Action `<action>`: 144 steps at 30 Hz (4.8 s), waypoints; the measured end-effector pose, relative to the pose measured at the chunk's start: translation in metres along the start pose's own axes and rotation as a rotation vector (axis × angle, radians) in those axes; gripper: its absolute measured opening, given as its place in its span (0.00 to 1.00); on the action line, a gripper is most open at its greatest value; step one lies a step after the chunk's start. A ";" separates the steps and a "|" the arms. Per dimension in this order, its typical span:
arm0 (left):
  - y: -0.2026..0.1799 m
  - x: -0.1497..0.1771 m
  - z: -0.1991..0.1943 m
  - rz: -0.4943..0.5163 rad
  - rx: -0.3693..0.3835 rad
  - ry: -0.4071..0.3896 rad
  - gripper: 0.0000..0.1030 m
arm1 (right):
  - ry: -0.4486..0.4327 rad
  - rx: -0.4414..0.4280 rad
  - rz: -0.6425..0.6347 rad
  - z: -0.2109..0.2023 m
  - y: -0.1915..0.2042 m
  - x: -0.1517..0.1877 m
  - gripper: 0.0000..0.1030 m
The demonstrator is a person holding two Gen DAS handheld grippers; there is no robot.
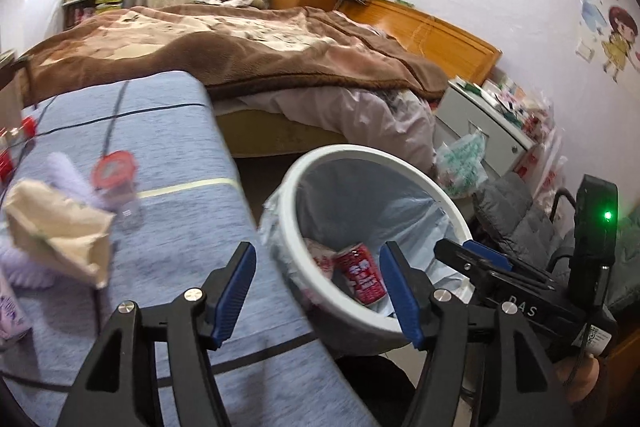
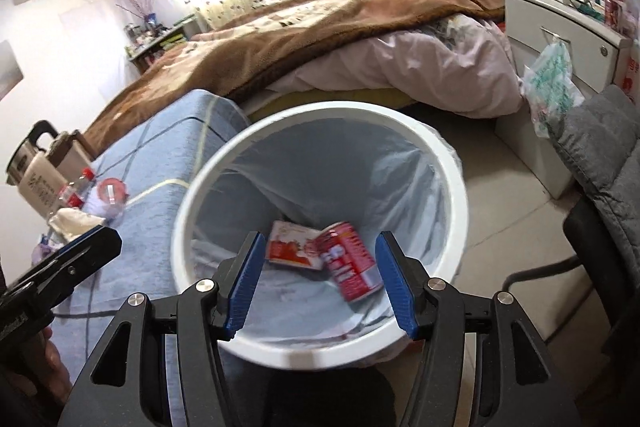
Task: Collect trash
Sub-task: 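Carry both items over the white bin and open both tools to drop them, then return to the bed and grasp the purple carton with the left tool, then grasp the beige cloth bag with the right tool, then carry the purple carton and cloth bag to the bin and release both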
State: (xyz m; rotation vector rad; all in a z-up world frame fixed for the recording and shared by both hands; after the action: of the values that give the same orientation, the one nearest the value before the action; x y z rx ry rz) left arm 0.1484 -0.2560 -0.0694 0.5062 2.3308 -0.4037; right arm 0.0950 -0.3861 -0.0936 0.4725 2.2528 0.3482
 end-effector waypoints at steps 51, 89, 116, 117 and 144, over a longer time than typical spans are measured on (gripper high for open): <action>0.240 0.052 -0.042 -0.363 -0.335 -0.014 0.46 | 0.145 -0.315 -0.439 0.086 0.239 0.043 0.56; 0.255 0.059 -0.051 -0.362 -0.328 -0.028 0.37 | 0.160 -0.439 -0.504 0.112 0.286 0.057 0.05; 0.181 0.020 -0.072 -0.224 -0.264 -0.105 0.37 | 0.045 -0.433 -0.380 0.056 0.244 0.017 0.05; 0.176 0.017 -0.071 -0.217 -0.258 -0.105 0.37 | 0.036 -0.422 -0.374 0.052 0.239 0.014 0.05; -0.012 -0.020 -0.003 0.047 -0.022 -0.049 0.37 | -0.006 -0.158 -0.180 0.012 0.063 -0.019 0.06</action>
State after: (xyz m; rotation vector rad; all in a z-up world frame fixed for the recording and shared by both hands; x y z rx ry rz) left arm 0.1549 -0.2696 -0.0511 0.5330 2.2697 -0.3639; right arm 0.1295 -0.3371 -0.0647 0.1860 2.2209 0.4265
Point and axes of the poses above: each gripper's, at about its wrist camera, not at the fingertips, and z roughly the way its jaws point, y to its left, x to its underside, the point moved 10 cm from there along z, roughly the way its jaws point, and after that the axes turned 12 degrees about -x, right-handed, at the moved point
